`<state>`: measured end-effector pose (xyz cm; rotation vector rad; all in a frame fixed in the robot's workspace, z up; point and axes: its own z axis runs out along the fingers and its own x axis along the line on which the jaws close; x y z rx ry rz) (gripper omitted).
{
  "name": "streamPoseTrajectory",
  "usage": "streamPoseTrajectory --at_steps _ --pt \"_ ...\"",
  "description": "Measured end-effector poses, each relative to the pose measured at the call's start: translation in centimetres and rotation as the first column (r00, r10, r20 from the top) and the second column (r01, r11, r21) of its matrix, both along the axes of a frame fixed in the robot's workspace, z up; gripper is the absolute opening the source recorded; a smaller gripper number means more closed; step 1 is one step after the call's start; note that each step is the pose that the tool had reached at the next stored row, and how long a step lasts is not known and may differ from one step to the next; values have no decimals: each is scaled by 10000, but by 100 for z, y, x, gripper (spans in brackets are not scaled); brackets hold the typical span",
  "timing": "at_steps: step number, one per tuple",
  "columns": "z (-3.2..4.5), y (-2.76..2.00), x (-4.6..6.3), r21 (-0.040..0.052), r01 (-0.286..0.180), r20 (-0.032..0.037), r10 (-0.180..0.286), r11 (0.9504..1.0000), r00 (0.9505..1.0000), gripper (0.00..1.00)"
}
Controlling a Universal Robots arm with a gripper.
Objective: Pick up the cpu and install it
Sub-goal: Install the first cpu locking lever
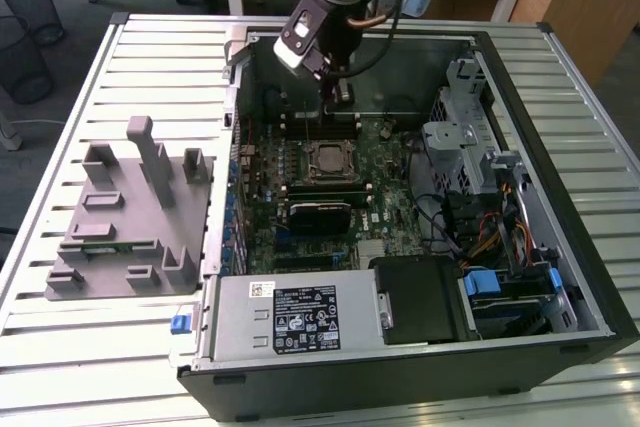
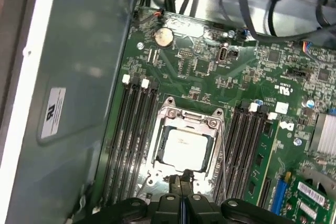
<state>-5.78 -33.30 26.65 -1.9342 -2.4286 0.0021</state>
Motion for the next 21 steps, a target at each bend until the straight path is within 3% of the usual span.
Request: streamPoseTrajectory --at_steps 5,10,16,21 --pt "-4 0 -2 -34 -739 -3 739 9973 9973 11" --pt "-13 0 -3 -33 -1631 -3 1631 9866 9866 11" --pt "-29 0 -3 -32 -2701 -2 2701 9628 9628 11" --pt "-39 0 -3 -32 -3570 -2 3570 9341 9341 11"
